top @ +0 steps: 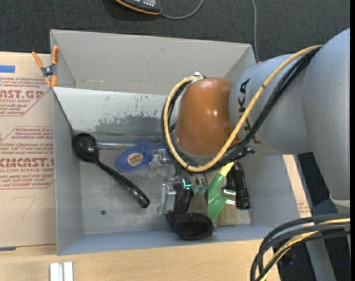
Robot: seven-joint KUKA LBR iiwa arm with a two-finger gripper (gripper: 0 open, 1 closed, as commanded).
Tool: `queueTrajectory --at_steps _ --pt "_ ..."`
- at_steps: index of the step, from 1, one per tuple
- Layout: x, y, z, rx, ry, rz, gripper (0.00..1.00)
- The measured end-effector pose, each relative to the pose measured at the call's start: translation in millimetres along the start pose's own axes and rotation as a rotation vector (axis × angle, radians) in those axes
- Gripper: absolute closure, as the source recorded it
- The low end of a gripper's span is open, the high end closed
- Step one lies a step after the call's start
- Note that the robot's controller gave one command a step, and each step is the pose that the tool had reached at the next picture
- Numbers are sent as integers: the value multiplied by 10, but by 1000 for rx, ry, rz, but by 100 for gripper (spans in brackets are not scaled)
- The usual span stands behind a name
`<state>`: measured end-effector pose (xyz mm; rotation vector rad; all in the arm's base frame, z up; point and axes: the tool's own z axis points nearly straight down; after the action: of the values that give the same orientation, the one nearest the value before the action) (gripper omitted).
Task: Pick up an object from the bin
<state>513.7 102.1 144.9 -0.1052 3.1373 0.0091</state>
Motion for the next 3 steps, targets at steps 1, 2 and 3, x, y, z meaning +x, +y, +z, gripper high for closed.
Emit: queueTrajectory --at_steps 1,2,3 --pt "0 7 -2 -1 0 -1 0" --pt "-8 -857 257 3 2 30 0" --pt "-439 -799 289 -2 -7 -529 0"
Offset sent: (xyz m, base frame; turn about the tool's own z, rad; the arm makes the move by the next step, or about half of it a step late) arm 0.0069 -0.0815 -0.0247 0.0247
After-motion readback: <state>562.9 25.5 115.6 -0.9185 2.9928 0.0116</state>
